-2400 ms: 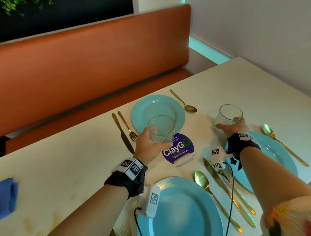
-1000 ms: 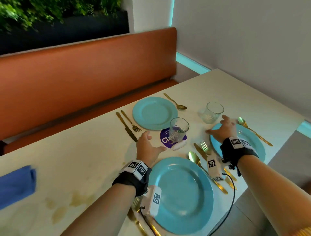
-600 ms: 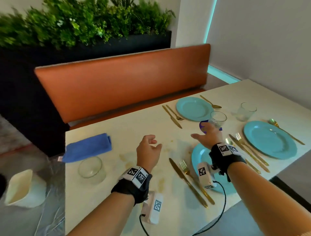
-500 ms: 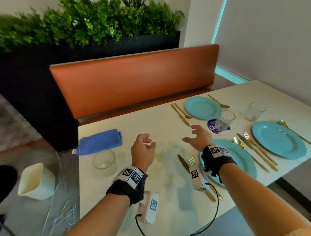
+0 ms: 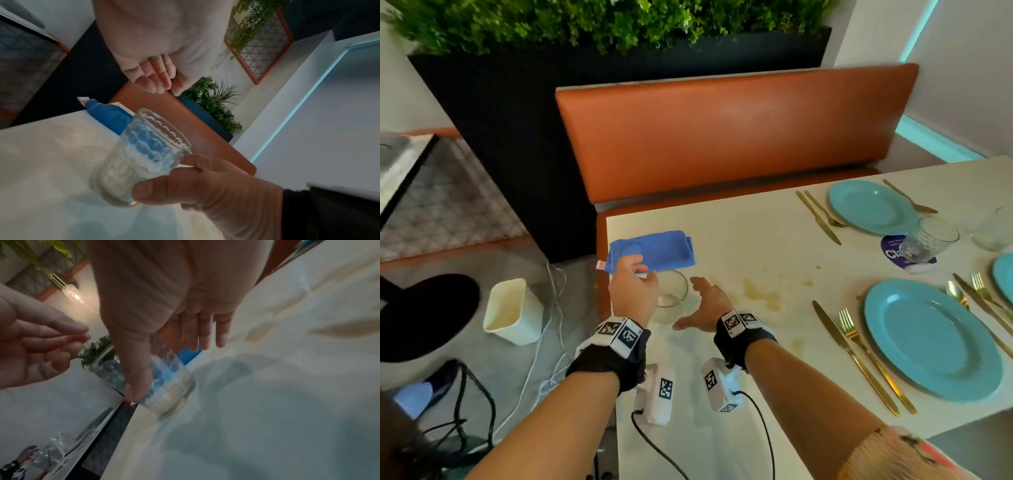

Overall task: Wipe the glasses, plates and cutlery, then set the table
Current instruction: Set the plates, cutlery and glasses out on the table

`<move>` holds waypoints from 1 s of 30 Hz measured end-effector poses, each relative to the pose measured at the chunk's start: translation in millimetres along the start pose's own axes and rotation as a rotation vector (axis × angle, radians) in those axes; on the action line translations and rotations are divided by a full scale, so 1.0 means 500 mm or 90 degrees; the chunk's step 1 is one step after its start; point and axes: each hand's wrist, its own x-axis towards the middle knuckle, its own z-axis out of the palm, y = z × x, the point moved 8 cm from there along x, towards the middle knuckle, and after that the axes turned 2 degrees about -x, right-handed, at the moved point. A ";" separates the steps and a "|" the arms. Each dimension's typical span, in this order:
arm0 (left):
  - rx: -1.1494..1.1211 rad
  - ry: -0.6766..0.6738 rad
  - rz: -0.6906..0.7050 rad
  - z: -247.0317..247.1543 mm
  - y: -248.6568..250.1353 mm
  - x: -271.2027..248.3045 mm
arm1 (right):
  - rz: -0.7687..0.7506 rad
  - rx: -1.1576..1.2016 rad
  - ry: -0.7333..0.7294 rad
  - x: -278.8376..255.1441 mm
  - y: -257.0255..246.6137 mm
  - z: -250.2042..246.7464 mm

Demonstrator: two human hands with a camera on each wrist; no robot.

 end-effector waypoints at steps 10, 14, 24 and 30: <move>-0.028 0.065 -0.054 -0.016 -0.057 0.013 | -0.016 0.054 0.069 0.031 -0.011 0.047; -0.043 0.080 -0.044 -0.005 -0.028 0.014 | -0.015 0.059 0.079 0.027 0.002 0.025; -0.058 -0.021 0.009 0.180 0.126 0.011 | 0.087 0.056 0.204 -0.014 0.198 -0.336; -0.045 -0.073 0.020 0.332 0.211 -0.009 | 0.192 0.035 0.296 -0.021 0.385 -0.524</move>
